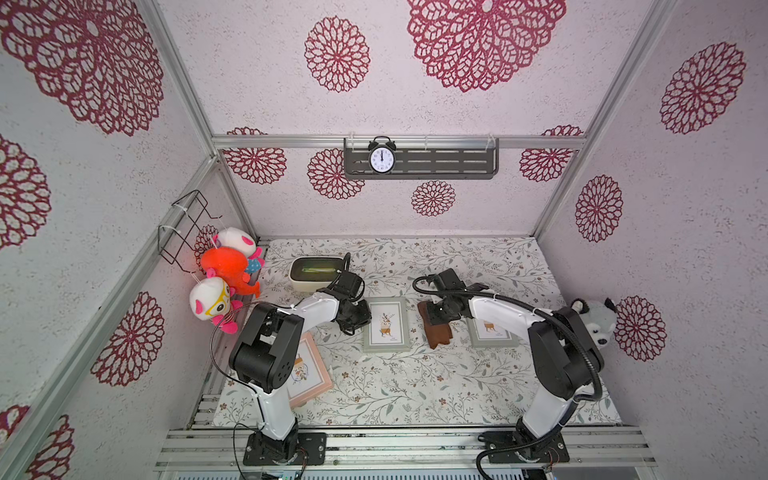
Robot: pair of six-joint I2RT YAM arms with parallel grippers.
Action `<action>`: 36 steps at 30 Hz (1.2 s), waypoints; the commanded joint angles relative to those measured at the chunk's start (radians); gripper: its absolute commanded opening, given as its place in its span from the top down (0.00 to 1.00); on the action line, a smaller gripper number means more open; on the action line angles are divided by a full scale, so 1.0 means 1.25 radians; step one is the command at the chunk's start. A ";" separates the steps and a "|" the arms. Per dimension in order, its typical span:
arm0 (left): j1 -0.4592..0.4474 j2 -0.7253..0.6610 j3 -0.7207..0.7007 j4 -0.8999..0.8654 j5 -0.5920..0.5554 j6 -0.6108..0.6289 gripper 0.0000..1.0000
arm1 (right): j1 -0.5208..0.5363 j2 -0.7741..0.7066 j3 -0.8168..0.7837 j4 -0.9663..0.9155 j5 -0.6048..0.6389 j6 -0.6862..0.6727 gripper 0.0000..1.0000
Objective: Wipe the picture frame with a cloth
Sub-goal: Pick up the cleaning item at the center of the board, then wipe the dirt from the picture frame.
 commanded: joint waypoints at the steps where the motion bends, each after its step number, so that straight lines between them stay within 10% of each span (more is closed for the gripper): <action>1: -0.015 0.047 -0.035 -0.041 -0.048 -0.011 0.74 | 0.032 -0.040 -0.012 0.041 -0.078 0.039 0.99; 25: -0.023 0.084 -0.033 -0.052 -0.059 0.001 0.76 | 0.060 0.269 0.231 -0.009 0.052 0.014 1.00; 36: -0.029 0.084 -0.051 -0.038 -0.082 -0.019 0.77 | 0.137 0.034 -0.089 0.019 -0.019 0.076 1.00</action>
